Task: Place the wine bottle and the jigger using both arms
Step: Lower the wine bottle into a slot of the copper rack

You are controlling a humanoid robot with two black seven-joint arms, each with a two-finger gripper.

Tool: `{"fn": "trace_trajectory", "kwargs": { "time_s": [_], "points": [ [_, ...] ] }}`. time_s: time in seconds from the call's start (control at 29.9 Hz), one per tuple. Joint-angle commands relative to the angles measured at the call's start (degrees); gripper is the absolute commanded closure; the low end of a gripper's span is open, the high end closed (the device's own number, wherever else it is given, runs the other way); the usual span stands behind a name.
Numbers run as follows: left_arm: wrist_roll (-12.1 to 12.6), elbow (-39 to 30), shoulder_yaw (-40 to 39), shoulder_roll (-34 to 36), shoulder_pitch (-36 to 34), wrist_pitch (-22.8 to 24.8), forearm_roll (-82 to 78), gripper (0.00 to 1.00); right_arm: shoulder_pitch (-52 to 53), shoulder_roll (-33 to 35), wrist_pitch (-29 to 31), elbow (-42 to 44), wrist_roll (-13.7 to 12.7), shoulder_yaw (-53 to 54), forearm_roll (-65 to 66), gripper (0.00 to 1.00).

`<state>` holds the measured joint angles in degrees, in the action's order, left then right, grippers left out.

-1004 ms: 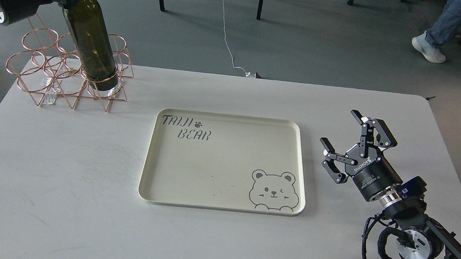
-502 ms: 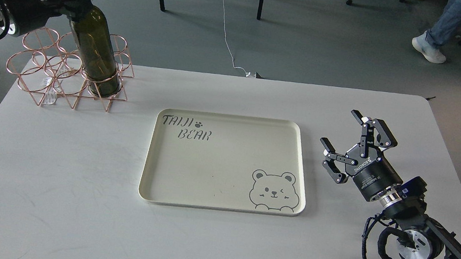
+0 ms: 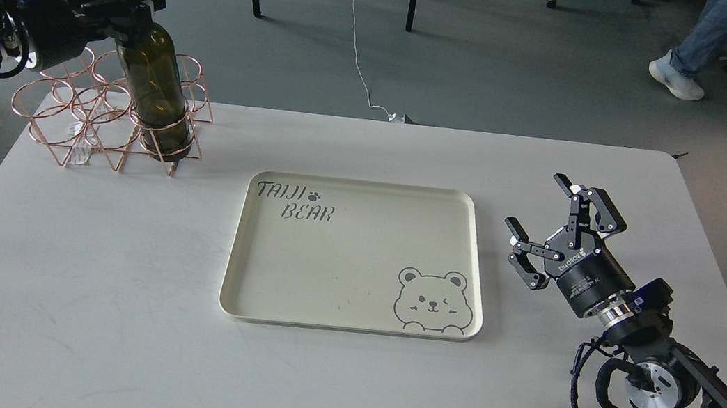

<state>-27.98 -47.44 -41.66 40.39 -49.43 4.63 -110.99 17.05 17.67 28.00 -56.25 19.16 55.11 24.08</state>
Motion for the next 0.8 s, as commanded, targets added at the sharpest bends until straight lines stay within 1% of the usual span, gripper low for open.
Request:
{"fn": "trace_trajectory", "kwargs": {
  "time_s": [0.0,0.33,0.4,0.5,0.64,0.7,0.74,0.77],
  "points": [
    [0.0,0.2,0.1,-0.1,0.7,0.0,0.0,0.72,-0.1,0.0,0.0,0.0,0.0,0.0,0.0,0.02],
    [0.0,0.4,0.2,-0.4,1.6,-0.8,0.0,0.7,-0.4,0.0,0.0,-0.1,0.0,0.0,0.0,0.02],
    [0.0,0.4,0.2,-0.4,1.6,-0.8,0.0,0.67,-0.4,0.0,0.0,-0.2,0.0,0.0,0.0,0.02],
    [0.0,0.4,0.3,-0.4,1.6,-0.8,0.0,0.56,-0.4,0.0,0.0,-0.5,0.0,0.0,0.0,0.02],
    [0.0,0.4,1.1,-0.4,1.7,-0.8,0.0,0.51,-0.8,0.0,0.0,-0.5,0.0,0.0,0.0,0.02],
    [0.0,0.4,1.1,-0.4,1.7,-0.8,0.0,0.43,-1.0,0.0,0.0,-0.6,0.0,0.0,0.0,0.02],
    [0.0,0.4,1.1,-0.4,1.6,-0.8,0.0,0.37,-1.1,0.0,0.0,-0.8,0.0,0.0,0.0,0.01],
    [0.0,0.4,1.1,-0.4,1.6,-0.8,0.0,0.3,-1.1,0.0,0.0,-0.9,0.0,0.0,0.0,0.02]
  ]
}}
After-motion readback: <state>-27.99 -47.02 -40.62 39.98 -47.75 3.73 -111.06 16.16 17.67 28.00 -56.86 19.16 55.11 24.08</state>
